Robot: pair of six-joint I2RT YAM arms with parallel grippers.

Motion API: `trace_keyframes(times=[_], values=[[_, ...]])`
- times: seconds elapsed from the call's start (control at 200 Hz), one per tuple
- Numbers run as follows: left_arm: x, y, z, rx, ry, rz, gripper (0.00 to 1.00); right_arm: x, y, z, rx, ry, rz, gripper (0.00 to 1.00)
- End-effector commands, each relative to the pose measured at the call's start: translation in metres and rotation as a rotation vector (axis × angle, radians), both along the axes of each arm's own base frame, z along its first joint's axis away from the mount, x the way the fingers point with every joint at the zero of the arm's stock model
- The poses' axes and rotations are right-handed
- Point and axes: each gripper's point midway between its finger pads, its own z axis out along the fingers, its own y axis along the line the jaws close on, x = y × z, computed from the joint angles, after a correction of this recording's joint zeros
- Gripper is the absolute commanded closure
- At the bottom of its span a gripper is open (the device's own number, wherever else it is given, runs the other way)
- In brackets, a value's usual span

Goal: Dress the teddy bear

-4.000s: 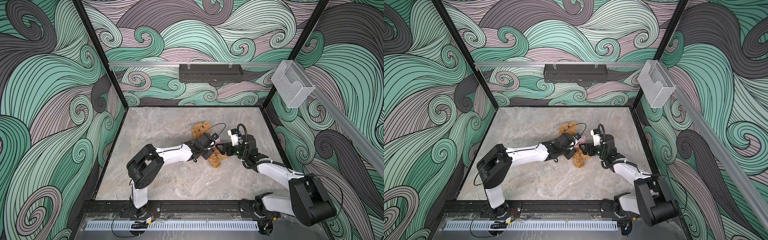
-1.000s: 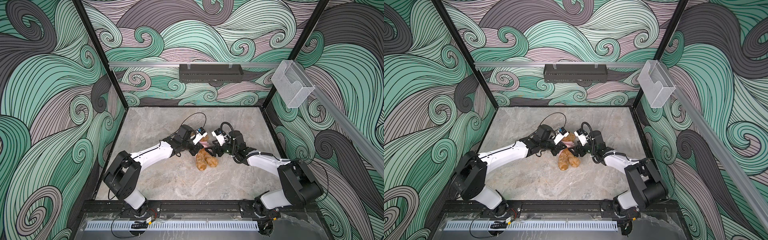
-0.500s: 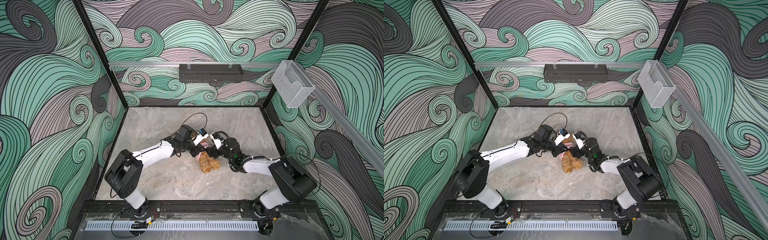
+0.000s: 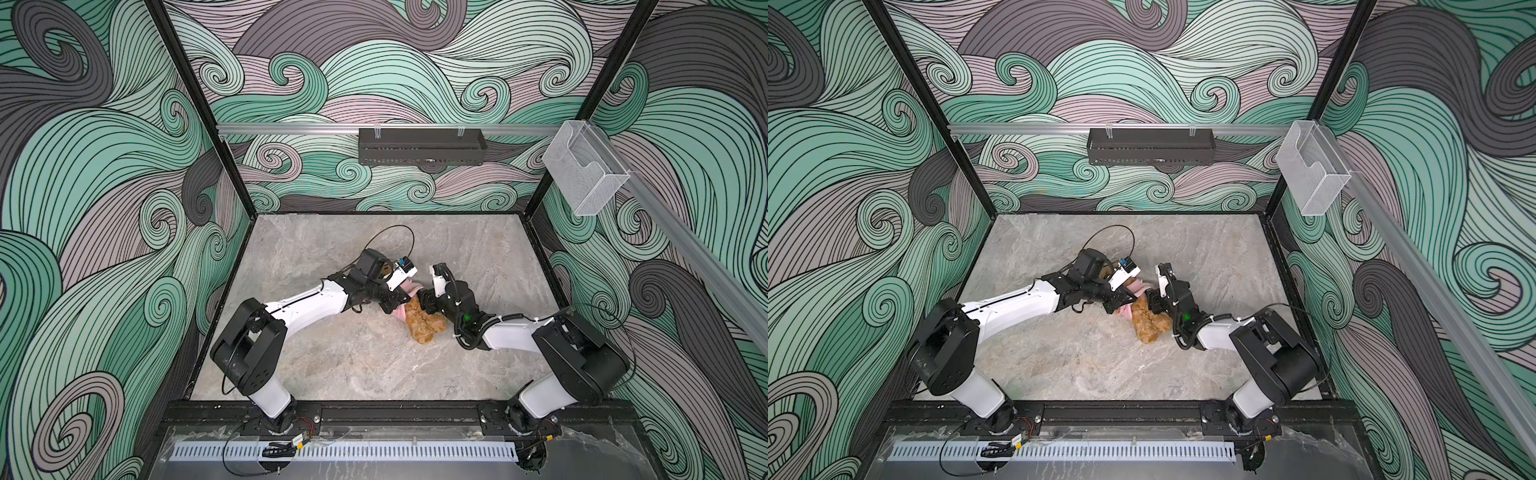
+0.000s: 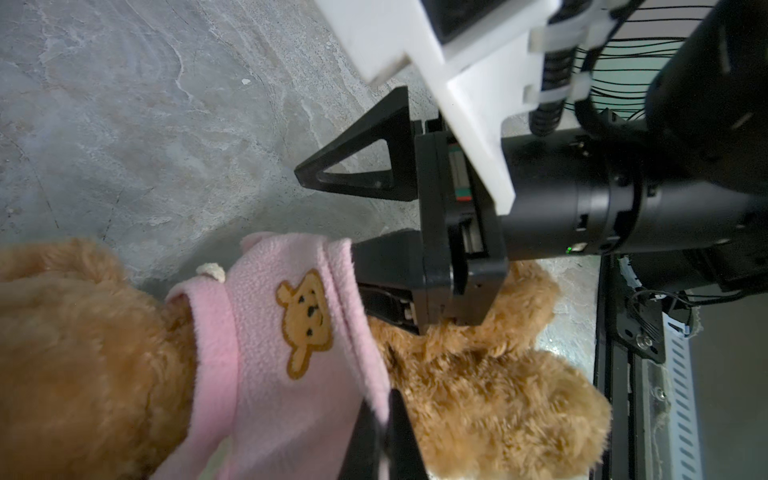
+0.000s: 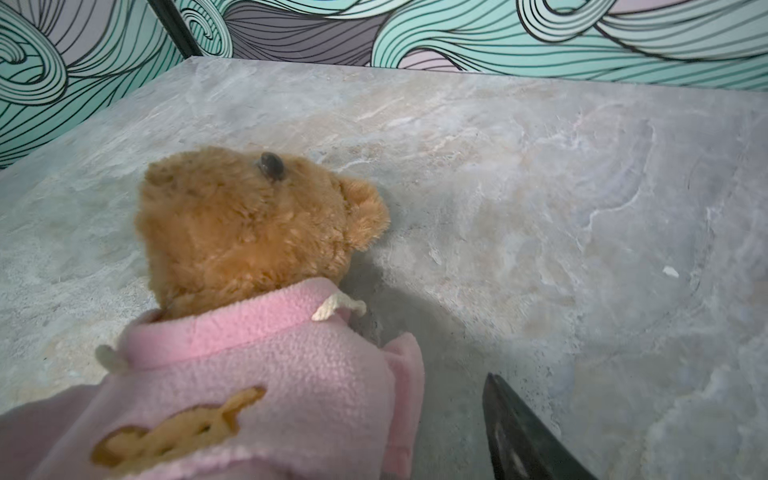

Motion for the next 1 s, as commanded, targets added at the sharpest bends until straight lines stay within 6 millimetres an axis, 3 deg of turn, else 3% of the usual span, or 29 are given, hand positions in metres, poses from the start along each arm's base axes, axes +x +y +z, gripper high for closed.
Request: trace_keyframes(times=[0.0,0.25,0.57,0.85,0.995], values=[[-0.027,-0.002,0.000,-0.006,0.042,-0.084,1.00,0.010,-0.044,-0.020,-0.011,0.080,-0.253,0.36],[-0.051,-0.004,-0.022,0.081,0.025,-0.122,1.00,0.016,-0.062,-0.018,0.142,0.185,-0.389,0.39],[-0.053,0.000,-0.007,0.077,-0.044,-0.101,1.00,0.025,-0.082,-0.004,0.327,0.249,-0.455,0.32],[-0.056,0.002,-0.033,0.082,-0.002,-0.087,1.00,0.018,-0.094,-0.038,0.469,0.371,-0.542,0.29],[-0.058,0.009,-0.048,0.125,-0.002,-0.088,1.00,0.024,-0.099,-0.036,0.532,0.383,-0.562,0.29]])
